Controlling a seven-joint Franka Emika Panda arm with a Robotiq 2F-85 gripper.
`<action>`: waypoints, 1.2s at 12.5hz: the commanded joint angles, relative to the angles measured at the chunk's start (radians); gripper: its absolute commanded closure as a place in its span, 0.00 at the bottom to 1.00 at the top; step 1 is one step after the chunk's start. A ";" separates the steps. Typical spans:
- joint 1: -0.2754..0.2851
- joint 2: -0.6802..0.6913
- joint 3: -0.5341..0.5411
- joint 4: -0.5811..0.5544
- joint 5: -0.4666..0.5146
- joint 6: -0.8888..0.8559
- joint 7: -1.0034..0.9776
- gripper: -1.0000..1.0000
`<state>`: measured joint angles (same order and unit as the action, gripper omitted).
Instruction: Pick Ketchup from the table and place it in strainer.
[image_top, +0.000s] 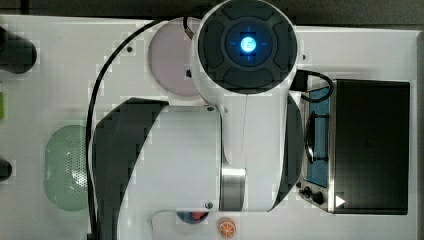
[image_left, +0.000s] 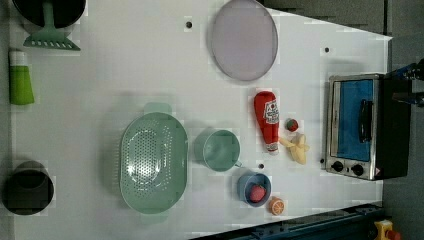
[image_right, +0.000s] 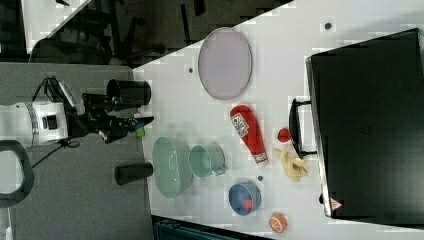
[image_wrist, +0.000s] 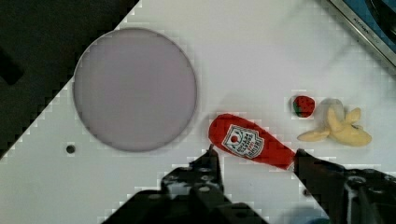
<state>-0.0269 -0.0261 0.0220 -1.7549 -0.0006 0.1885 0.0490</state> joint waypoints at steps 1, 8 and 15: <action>-0.101 -0.233 0.037 -0.163 0.028 -0.168 0.001 0.21; -0.096 -0.148 0.065 -0.251 0.028 -0.037 -0.182 0.00; -0.094 0.016 0.076 -0.406 0.027 0.292 -0.855 0.00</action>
<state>-0.1215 0.0071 0.0912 -2.1777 0.0312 0.4670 -0.6006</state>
